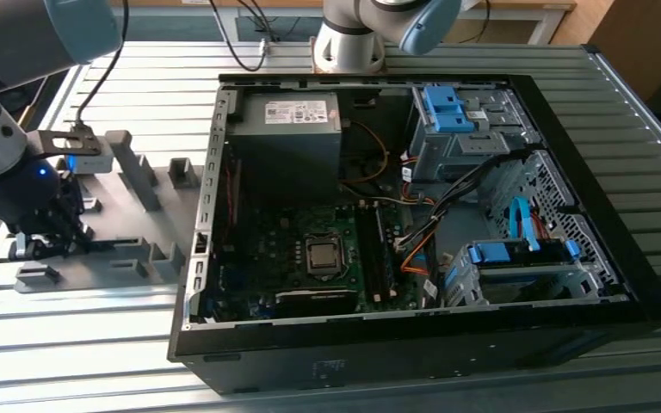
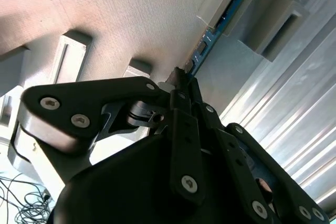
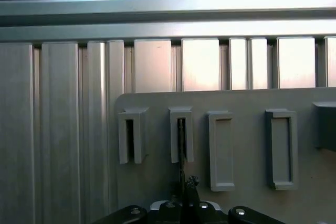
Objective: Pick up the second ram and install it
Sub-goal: 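Pick up the second ram and move it above second insertion slot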
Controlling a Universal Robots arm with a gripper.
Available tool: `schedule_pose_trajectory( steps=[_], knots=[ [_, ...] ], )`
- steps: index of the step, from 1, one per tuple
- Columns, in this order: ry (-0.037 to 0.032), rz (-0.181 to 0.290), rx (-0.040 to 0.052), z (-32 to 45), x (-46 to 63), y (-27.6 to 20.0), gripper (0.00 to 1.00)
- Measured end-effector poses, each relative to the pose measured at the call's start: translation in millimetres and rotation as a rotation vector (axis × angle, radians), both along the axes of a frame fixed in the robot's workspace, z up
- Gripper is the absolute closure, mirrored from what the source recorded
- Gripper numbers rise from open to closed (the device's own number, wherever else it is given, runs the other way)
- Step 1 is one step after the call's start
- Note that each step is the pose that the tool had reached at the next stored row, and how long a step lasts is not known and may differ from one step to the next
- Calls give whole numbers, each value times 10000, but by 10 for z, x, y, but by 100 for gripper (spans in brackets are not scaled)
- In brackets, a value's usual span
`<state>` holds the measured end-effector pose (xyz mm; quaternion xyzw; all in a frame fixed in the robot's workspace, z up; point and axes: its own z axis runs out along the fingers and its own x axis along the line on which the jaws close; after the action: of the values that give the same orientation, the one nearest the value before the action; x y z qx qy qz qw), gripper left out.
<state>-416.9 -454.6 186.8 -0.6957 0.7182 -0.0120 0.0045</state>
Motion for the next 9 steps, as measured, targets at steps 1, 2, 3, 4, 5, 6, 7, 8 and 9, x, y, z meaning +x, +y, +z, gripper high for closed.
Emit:
schedule_pose_trajectory(
  steps=[1,2,3,4,5,6,7,8,9],
  knots=[
    [1,0,-1,0,0,0,85],
    [5,0,-4,2,0,0,78],
    [6,-1,-4,3,-1,0,78],
    [7,-1,-5,4,-1,-1,78],
    [8,-1,-6,4,-1,-1,78],
    [8,-1,-5,4,-1,-1,78],
    [7,-2,-5,4,-1,-1,78],
    [8,-2,-6,4,-1,0,78],
    [8,-2,-5,5,-1,-1,78]
  ],
)
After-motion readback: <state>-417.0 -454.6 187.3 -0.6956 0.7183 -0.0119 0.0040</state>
